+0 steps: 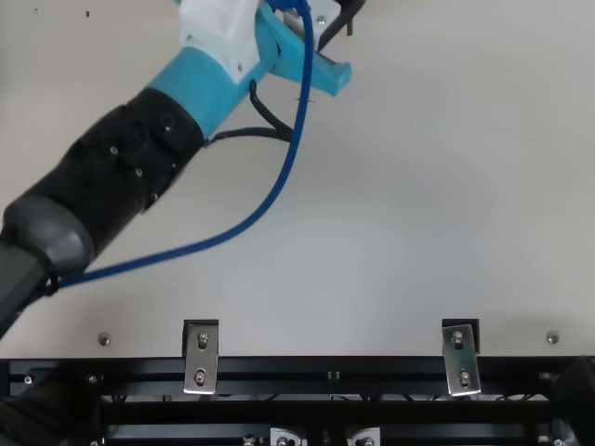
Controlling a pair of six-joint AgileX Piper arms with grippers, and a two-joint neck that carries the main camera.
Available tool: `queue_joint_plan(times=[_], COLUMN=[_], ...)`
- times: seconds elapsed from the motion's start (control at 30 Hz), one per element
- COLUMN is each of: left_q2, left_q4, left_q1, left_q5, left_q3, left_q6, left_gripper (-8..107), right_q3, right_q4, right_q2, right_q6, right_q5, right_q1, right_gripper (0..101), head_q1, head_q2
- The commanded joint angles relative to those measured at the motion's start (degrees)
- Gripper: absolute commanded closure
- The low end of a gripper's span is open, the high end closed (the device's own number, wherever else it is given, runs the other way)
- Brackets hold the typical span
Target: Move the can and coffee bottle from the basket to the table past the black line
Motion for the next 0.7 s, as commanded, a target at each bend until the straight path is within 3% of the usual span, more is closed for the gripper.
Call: queue_joint_plan(times=[0.0,0.23,0.67], left_q2=[0.7,2.9,6.8], left_q4=[3.4,6.2,5.0], left_q1=[0.8,1.8,1.1], left_q5=[-0.5,-1.9,-3.1], left_q3=[-0.4,-1.7,-3.6], left_q6=[-2.0,-4.5,-4.0], left_gripper=[89,89,89], right_q3=[0.0,0.0,0.0], right_q4=[0.0,0.0,0.0], right_q2=[0.0,0.0,0.0], right_q6=[0.0,0.0,0.0], right_q5=[0.0,0.0,0.0], right_q1=[0.0,0.0,0.0], right_gripper=[0,0,0], head_q1=[-0.1,-0.1,-0.1], head_q2=[-0.2,-0.2,-0.2])
